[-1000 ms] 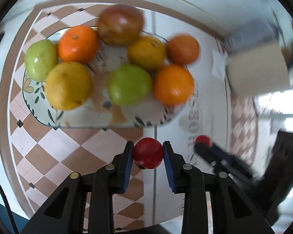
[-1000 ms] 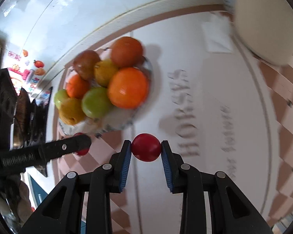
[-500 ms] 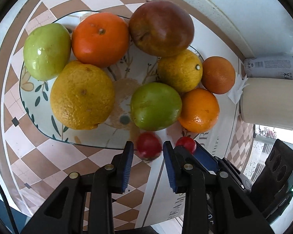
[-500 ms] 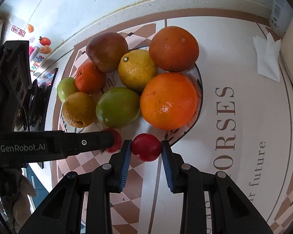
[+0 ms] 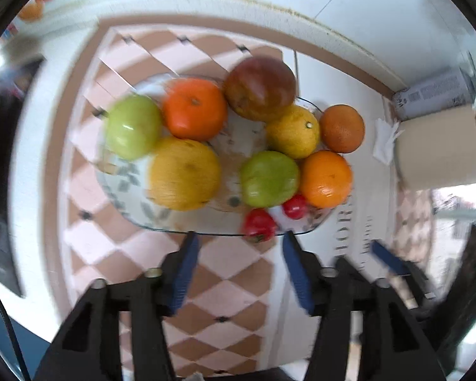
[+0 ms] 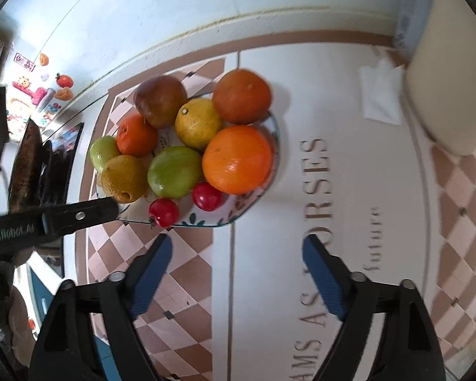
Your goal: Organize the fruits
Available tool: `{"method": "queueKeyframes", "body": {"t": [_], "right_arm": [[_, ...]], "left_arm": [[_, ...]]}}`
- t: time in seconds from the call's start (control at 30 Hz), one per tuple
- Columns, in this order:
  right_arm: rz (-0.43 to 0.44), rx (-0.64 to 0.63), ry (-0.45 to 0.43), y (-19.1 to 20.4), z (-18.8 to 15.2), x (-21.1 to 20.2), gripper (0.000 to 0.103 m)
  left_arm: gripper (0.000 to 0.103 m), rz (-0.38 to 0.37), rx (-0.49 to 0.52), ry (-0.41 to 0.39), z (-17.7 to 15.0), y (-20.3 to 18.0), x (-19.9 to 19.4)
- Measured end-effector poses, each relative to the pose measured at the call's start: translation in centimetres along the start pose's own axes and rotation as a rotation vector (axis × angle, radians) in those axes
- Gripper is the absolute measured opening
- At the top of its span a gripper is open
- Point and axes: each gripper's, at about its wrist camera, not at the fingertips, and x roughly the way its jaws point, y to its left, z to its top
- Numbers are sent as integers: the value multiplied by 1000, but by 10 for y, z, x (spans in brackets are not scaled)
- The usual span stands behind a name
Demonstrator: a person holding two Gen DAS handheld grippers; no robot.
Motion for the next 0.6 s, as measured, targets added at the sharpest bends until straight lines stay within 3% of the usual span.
{"method": "queueKeyframes", "body": {"t": [0.07,0.17,0.6], "right_arm": [[-38,-1,-25,2,-5,-16,92],[-77,-2,-73,4,-17,-44,96],[-157,-28,-253,49,-73,-136,97]], "left_arm": [[82,65,44,-49,-9,0,-12],[91,126,79,-100,-23,3,-27],[93,215,152,-344,-95,6,-107]]}}
